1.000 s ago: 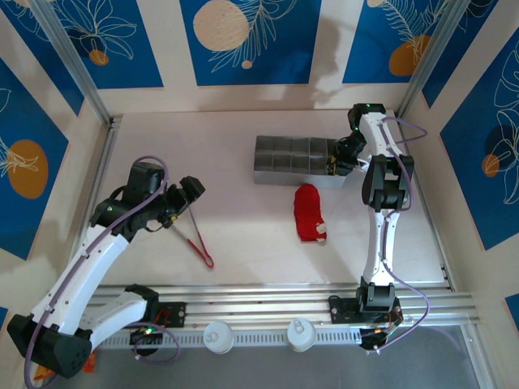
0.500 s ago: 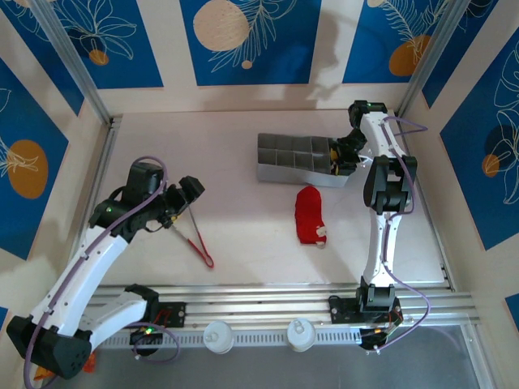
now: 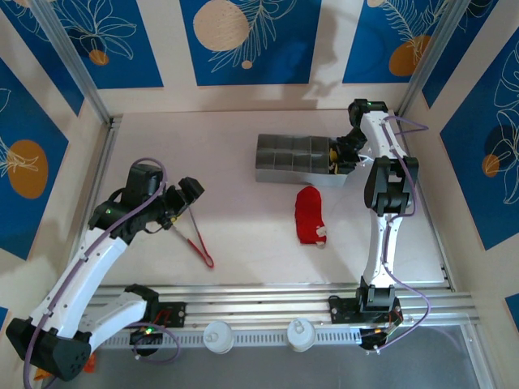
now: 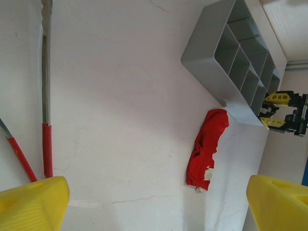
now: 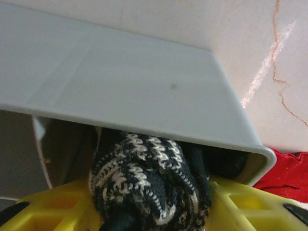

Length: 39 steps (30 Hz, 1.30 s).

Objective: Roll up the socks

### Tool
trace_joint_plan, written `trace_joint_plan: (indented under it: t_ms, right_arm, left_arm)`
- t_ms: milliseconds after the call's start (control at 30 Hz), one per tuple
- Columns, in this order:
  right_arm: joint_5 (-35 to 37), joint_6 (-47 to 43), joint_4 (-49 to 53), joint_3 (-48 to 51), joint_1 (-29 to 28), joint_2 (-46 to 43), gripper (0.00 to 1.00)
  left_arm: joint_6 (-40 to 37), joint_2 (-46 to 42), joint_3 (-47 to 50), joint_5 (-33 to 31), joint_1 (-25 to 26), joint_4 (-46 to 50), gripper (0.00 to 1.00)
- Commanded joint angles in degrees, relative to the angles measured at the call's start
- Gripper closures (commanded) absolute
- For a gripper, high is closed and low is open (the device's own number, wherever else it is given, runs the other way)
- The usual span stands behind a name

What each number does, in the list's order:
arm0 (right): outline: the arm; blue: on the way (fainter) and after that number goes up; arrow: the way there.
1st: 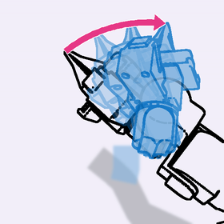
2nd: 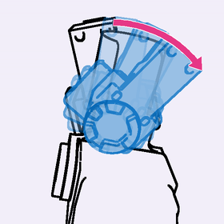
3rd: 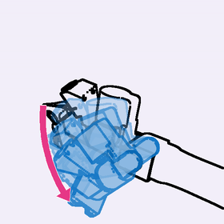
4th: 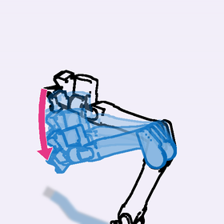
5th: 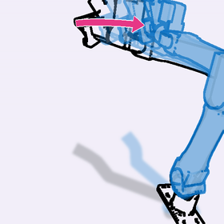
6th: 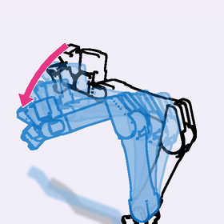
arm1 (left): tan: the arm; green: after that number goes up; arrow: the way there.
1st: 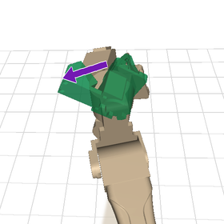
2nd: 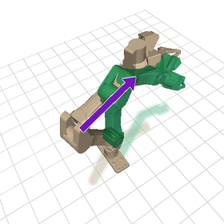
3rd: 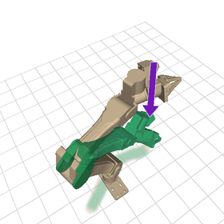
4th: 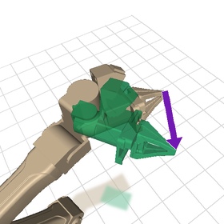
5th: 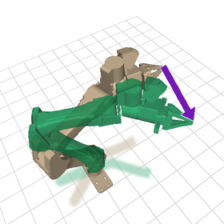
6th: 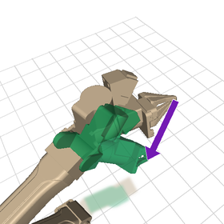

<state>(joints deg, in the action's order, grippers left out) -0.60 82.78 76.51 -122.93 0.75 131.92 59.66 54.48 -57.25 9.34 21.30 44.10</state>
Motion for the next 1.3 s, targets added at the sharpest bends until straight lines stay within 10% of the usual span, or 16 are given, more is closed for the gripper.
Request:
trace_joint_plan:
  t_ms: [0,500,733,1267]
  right_arm:
    - [-0.67,0.49,1.29,1.13,-0.4,-2.92,0.47]
    - [-1.24,-0.84,-1.17,6.82,0.98,-10.99,0.45]
    - [-2.97,-4.06,-6.55,11.08,3.19,-14.55,0.76]
    - [-5.09,-5.6,-7.76,12.28,2.82,-6.95,0.8]
  left_arm:
    - [0.28,-0.42,0.65,0.52,0.41,-0.68,0.06]
    - [0.35,-0.5,0.93,0.41,0.42,-1.38,0.06]
    - [-0.04,-0.46,0.65,0.37,0.41,-1.91,0.06]
    - [0.14,0.41,0.31,0.59,0.41,-2.56,0.06]
